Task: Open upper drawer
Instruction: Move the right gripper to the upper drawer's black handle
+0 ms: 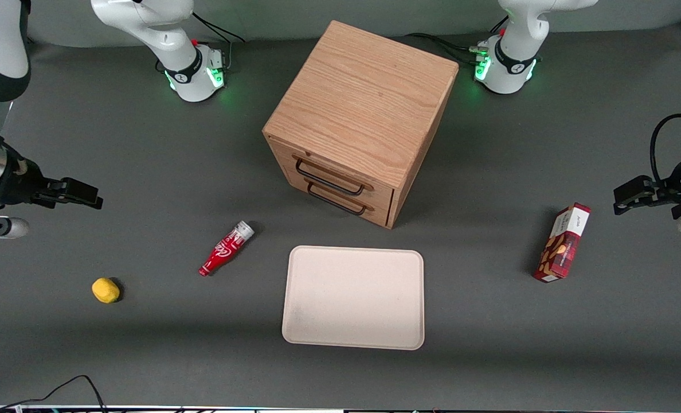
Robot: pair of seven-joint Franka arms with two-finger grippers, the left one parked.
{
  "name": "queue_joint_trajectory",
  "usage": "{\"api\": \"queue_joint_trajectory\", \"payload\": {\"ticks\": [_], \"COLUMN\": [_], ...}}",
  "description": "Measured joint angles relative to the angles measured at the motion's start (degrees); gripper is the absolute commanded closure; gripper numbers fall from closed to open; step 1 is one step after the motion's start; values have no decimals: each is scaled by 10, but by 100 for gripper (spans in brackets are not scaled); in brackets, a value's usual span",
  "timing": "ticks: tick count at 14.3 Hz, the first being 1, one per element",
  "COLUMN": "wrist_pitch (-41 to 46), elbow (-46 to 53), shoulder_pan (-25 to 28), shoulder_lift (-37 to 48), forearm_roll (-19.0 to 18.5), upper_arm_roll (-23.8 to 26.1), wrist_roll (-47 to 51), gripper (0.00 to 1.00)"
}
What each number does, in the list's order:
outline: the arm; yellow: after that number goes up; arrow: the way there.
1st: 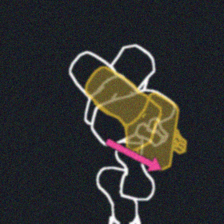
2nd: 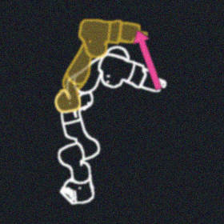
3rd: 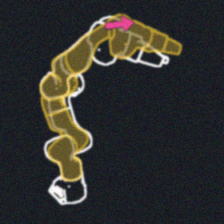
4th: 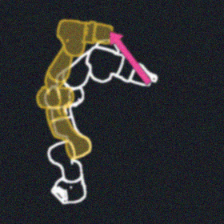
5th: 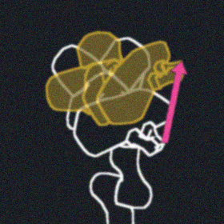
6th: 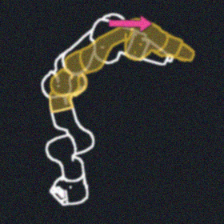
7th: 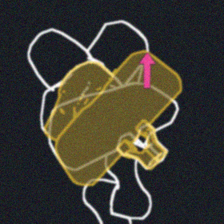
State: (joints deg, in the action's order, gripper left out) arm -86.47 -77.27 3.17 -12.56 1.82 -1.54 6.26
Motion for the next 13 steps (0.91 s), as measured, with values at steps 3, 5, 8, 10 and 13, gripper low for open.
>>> {"api": "queue_joint_trajectory", "payload": {"ticks": [3, 5, 8, 10, 13], "wrist_pitch": [0, 1, 2, 2, 2], "elbow": [1, 1, 2, 3, 4], "shoulder_pan": [0, 2, 35, 86, 156], "shoulder_lift": [0, -1, -1, -1, -4], "forearm_roll": [0, 0, 1, 1, 1], "upper_arm_roll": [-1, 1, 8, 9, 10], "wrist_roll": [0, -5, -33, -34, -34], "gripper": [0, 0, 0, 0, 0]}}
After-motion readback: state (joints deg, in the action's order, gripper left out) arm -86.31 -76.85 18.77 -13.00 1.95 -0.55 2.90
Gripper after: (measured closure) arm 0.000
